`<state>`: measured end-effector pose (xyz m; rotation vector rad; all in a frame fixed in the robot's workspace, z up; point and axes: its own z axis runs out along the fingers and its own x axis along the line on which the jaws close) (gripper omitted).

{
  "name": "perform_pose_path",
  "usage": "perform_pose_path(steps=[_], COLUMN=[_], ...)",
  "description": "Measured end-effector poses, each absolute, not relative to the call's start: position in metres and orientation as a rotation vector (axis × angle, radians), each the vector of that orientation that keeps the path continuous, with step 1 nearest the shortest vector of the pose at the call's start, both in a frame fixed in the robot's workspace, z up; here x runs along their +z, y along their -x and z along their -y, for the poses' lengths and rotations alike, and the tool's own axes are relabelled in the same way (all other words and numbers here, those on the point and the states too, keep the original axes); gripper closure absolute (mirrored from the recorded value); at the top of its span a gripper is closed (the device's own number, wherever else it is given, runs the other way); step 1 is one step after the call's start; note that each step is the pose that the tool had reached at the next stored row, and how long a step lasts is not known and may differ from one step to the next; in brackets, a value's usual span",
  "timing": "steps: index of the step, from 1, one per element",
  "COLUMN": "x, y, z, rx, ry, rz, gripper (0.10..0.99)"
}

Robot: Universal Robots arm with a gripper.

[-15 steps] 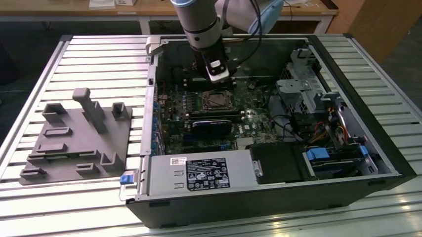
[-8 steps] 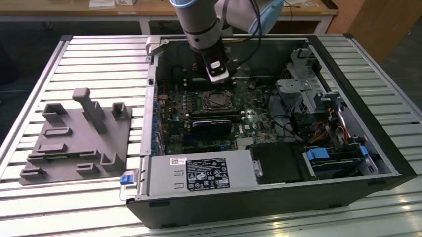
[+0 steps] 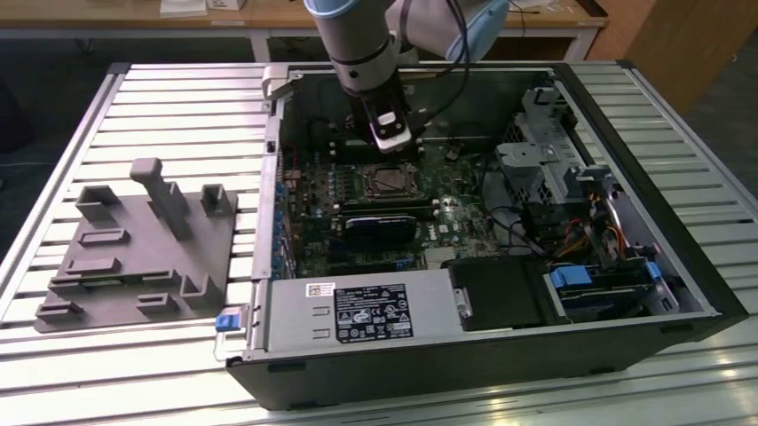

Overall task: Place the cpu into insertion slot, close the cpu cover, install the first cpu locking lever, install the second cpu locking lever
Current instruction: 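Install the first cpu locking lever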

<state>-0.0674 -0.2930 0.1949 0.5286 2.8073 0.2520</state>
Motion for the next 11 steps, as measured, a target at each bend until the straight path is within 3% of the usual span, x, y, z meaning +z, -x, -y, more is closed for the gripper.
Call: perform_pose_path(steps=[11], x=[0.1917], y=[0.0675], z=[0.2933], rx=[0.252], ry=[-0.529], rz=[-2.807], gripper=[0.980])
